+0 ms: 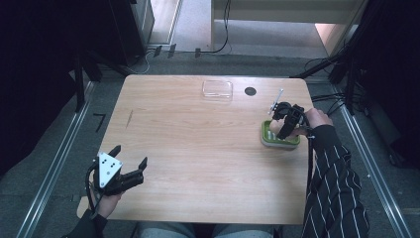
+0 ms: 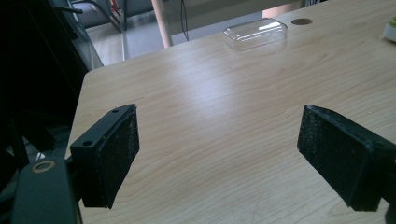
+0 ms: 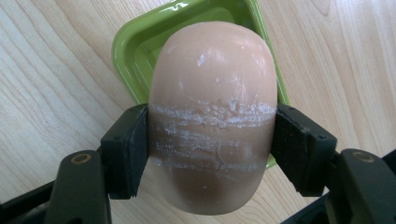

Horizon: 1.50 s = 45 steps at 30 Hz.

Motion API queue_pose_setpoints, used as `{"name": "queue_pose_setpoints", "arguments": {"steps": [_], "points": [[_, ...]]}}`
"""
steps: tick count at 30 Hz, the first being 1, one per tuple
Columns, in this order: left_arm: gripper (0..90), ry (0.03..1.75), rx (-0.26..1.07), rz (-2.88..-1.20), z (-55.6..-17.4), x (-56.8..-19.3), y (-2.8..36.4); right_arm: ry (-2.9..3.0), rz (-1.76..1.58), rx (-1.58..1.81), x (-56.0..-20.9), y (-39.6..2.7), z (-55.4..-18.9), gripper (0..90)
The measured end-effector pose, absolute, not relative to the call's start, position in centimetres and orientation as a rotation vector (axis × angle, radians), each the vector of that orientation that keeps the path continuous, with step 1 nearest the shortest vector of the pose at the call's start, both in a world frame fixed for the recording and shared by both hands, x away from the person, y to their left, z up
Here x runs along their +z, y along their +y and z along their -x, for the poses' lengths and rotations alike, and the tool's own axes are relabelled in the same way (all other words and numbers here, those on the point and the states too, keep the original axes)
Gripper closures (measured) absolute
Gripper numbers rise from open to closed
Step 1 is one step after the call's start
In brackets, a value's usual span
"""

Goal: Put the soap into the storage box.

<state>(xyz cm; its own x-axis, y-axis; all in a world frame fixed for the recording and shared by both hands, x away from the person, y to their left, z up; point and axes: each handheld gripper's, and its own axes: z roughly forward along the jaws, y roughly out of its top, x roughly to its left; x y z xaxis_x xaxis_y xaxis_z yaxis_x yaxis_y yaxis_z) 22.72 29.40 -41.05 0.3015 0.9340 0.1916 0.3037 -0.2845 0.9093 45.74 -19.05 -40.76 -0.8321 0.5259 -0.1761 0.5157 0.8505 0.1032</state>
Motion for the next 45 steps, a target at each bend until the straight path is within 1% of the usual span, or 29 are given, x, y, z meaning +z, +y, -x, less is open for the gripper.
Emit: {"name": "queue_pose_setpoints", "arguments": {"steps": [15,34,45], "points": [[13.3,1.158,1.012,-1.750,-21.8,-41.1,30.5,2.871,-0.753,0.067,-42.5,-18.6,-47.2,33.5],[13.3,1.165,1.015,-1.752,-21.6,-41.1,30.6,2.873,-0.766,0.044,-43.8,-19.1,-47.5,33.4],[13.3,1.165,1.014,-1.756,-21.6,-41.1,30.6,2.877,-0.716,0.060,-44.0,-18.7,-47.4,33.4]]}}
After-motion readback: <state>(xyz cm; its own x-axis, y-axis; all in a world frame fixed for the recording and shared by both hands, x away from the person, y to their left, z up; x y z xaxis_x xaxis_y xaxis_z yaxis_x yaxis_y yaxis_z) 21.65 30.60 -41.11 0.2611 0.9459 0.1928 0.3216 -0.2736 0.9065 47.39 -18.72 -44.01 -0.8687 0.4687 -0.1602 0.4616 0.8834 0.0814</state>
